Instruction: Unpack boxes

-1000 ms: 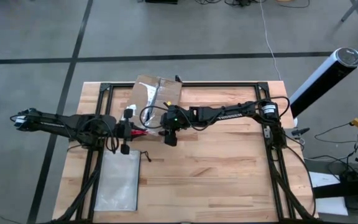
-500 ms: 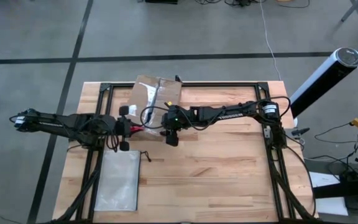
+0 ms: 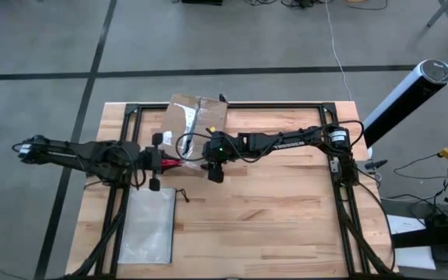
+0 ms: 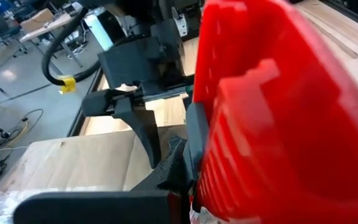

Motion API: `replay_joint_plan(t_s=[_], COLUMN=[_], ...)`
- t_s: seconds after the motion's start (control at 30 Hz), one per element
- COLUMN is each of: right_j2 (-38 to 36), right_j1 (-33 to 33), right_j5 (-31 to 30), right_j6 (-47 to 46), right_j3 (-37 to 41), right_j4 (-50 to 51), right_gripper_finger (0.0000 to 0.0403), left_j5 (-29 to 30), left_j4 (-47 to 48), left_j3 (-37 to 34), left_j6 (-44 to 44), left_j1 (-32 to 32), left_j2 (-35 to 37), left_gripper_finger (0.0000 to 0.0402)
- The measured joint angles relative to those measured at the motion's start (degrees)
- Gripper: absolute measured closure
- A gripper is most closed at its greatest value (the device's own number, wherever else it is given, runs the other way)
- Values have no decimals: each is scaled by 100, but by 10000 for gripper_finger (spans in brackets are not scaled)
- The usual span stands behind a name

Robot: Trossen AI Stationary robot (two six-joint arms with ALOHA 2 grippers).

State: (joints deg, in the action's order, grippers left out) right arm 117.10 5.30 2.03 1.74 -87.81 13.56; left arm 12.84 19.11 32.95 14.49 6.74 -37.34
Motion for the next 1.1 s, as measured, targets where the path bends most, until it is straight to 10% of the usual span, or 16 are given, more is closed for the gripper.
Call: replay_joint_plan(t_s=[0.5,1.1], right_j2=[-63,-387], right_j1=[0,-2], right_j5=[-1,-1], right_j6=[193,210], right_j3=[-2,33], right_j4=[-9,197], right_gripper_finger=[204,204], left_j5=[-114,-505], left_j4=[-404,844], left_j3=[-5,-427], left_j6=[-392,-4055], left_j1=[390,1487], left_j2=[-110,-260], left_gripper_finger=[374,374])
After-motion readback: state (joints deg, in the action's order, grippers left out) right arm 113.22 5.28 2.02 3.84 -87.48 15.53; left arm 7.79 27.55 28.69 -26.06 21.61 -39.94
